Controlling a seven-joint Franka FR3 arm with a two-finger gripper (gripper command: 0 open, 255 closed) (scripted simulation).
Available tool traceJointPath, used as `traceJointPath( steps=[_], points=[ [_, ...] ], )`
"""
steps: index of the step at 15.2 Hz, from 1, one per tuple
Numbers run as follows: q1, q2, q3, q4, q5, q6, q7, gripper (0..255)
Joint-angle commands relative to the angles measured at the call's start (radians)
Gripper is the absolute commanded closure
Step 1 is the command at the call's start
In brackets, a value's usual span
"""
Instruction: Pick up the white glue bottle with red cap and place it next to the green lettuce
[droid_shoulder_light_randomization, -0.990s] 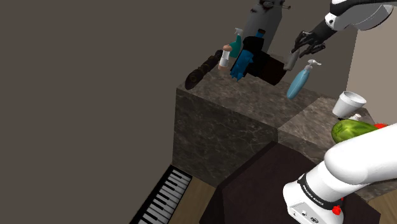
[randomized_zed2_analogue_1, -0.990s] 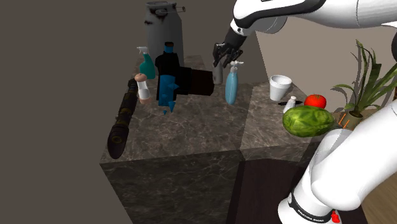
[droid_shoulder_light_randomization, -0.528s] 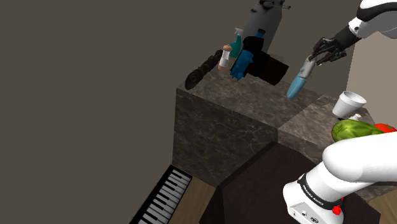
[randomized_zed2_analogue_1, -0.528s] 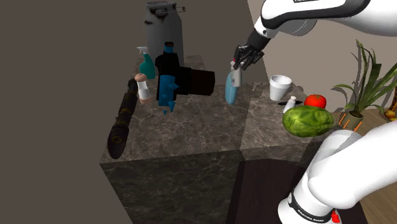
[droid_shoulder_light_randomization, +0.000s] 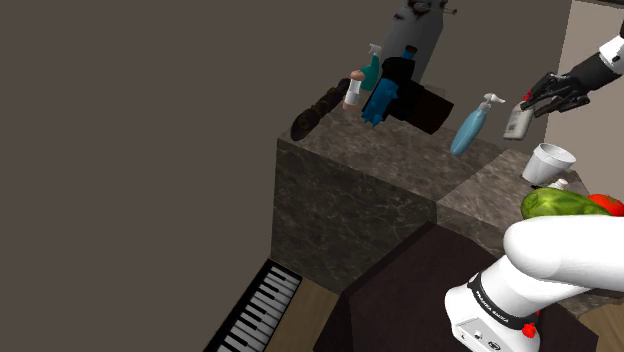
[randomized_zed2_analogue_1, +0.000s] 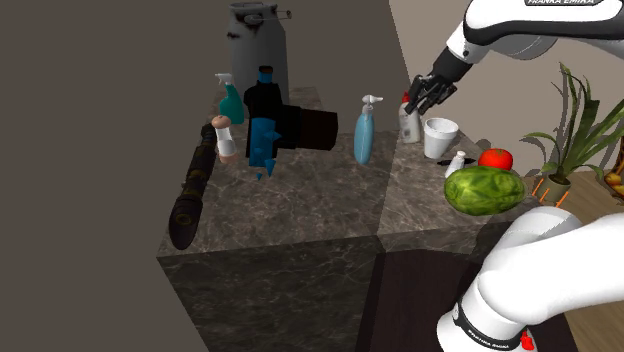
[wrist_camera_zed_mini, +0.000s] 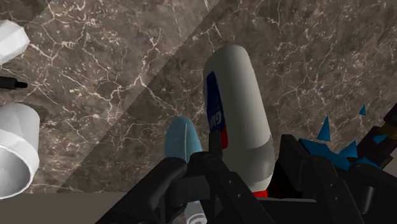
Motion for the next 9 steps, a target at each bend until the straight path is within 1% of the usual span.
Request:
traceJointPath(
  steps=[1,4,9],
  points=[
    [-0.031,-0.045,-0.024,-0.016,-0.024,-0.033,-0.034,255],
    [-0.07,-0.095,-0.057,-0.024,-0.054,-0.081,-0.078,255],
    [-0.078,-0.097,-0.076,-0.089,-0.064,-0.019,-0.094,255]
  ],
)
